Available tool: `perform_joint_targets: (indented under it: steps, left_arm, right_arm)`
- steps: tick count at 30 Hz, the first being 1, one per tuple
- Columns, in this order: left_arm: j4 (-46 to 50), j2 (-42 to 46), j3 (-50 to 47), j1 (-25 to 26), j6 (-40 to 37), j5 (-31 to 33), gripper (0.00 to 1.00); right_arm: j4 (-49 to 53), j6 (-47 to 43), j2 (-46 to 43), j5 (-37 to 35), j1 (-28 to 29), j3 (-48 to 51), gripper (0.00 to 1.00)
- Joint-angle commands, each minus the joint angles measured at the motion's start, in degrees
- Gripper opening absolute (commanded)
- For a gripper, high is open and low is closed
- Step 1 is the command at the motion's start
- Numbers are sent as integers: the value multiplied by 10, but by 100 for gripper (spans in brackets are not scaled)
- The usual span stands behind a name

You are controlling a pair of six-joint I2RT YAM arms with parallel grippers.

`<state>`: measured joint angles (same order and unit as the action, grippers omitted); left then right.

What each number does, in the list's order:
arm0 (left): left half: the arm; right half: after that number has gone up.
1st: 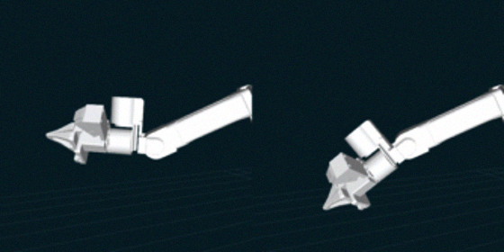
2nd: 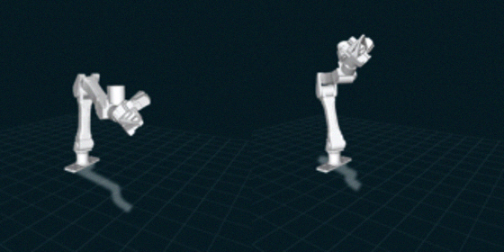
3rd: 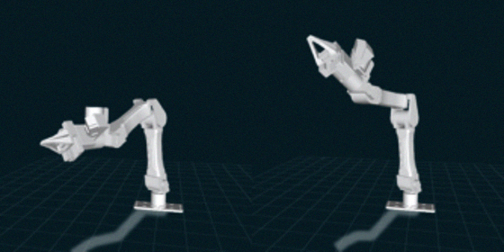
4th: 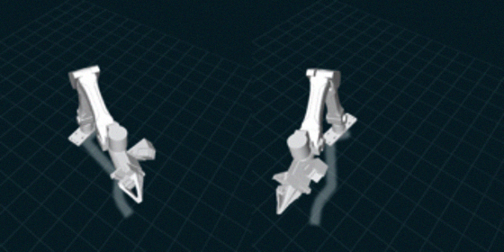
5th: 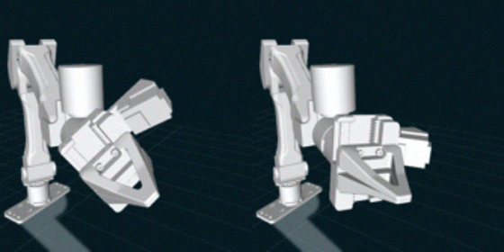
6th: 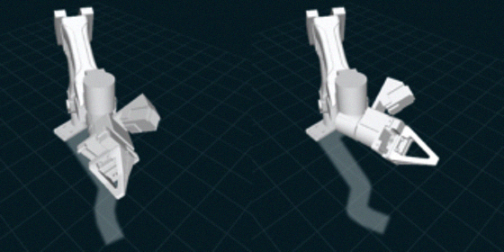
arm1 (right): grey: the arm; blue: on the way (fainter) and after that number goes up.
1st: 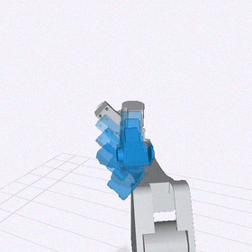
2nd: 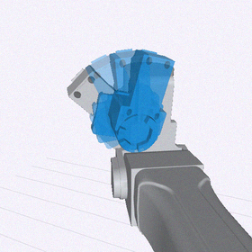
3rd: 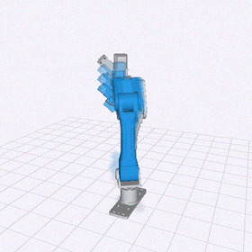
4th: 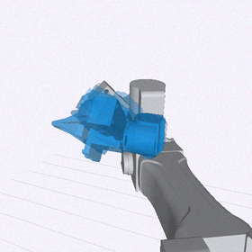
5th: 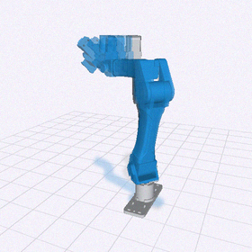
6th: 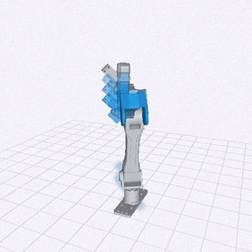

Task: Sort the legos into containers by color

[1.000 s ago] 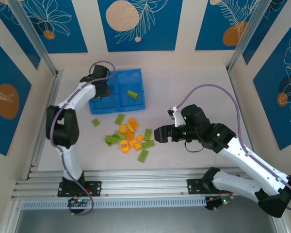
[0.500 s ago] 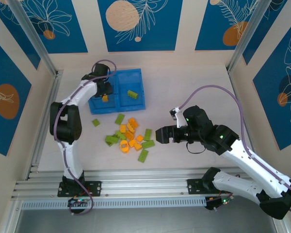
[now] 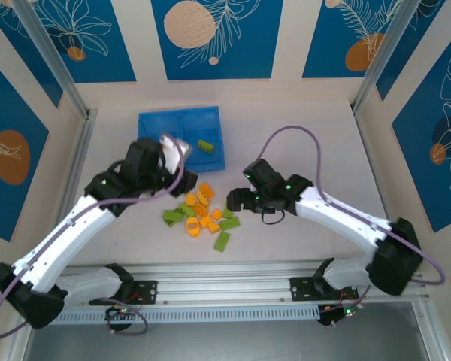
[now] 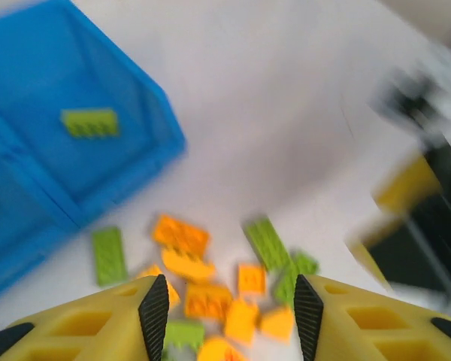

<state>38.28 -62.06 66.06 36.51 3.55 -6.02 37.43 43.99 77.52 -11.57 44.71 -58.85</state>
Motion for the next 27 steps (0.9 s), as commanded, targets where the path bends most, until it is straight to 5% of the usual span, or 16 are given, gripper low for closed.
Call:
perform_joint_targets:
  steps: [1, 8, 15, 22, 27]
  left_arm:
    - [47, 59, -85, 18, -135, -78, 50]
    - [5, 210, -229, 27, -215, -96, 71]
    - [-13, 226, -255, 27, -224, -88, 95]
    - [-17, 237, -266, 27, -222, -91, 100]
    - [-34, 267, -276, 26, -225, -114, 100]
  right_arm:
    - [-17, 46, 73, -36, 6, -38, 86]
    - [-47, 70, 226, -25, 9, -89, 73]
    - [-58, 93, 297, -24, 10, -99, 53]
    - [-58, 102, 265, -59, 11, -72, 32]
    - [-67, 43, 164, -134, 41, -69, 31]
